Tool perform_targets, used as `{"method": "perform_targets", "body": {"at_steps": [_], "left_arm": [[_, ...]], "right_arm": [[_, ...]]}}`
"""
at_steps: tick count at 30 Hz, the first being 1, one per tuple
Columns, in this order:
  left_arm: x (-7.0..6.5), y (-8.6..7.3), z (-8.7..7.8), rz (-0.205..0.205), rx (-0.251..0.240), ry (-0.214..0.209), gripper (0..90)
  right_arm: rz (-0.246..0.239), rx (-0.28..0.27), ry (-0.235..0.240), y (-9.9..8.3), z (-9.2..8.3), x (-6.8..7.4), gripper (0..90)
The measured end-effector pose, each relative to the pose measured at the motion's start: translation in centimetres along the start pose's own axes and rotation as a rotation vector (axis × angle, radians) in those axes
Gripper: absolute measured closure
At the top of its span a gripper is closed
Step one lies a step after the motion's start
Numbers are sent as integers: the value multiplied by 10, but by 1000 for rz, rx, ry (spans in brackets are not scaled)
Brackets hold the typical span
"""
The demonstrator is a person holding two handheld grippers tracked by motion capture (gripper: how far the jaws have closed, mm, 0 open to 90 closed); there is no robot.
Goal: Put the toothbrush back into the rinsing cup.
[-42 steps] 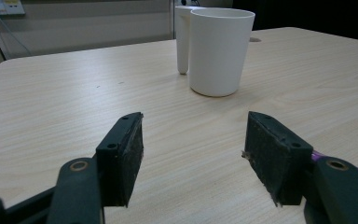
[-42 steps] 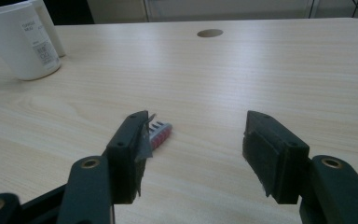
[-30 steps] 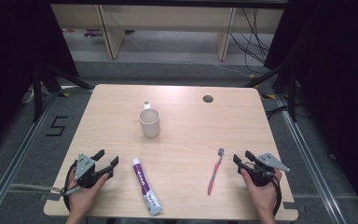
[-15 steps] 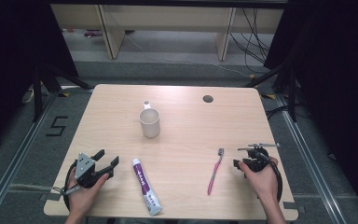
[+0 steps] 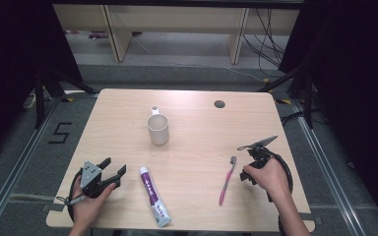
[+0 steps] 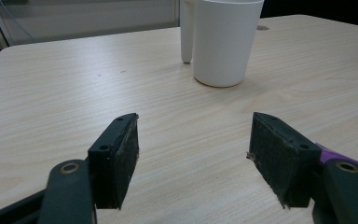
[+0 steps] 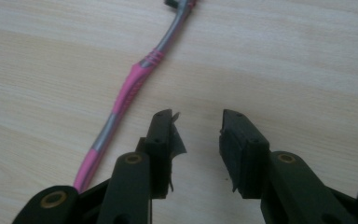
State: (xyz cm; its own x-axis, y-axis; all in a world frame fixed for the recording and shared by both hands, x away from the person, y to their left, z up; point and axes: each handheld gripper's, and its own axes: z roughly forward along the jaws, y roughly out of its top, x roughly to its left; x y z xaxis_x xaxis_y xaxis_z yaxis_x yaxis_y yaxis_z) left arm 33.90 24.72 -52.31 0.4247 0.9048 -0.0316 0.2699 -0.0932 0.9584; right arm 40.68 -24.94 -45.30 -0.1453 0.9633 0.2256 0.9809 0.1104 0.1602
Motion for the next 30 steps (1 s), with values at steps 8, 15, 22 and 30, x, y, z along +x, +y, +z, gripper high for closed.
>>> {"method": "perform_targets", "body": {"at_steps": [8, 15, 22, 30], "left_arm": [[-1, 0, 0, 1, -2, 0, 325], [-1, 0, 1, 3, -6, -7, 325], [-1, 0, 0, 6, 2, -4, 325], [-2, 0, 0, 9, 3, -3, 326]], "right_arm": [[1, -14, 19, 12, 7, 23, 652], [7, -2, 12, 24, 14, 33, 666], [77, 30, -18, 29, 21, 36, 675], [106, 74, -37, 30, 25, 39, 678]]}}
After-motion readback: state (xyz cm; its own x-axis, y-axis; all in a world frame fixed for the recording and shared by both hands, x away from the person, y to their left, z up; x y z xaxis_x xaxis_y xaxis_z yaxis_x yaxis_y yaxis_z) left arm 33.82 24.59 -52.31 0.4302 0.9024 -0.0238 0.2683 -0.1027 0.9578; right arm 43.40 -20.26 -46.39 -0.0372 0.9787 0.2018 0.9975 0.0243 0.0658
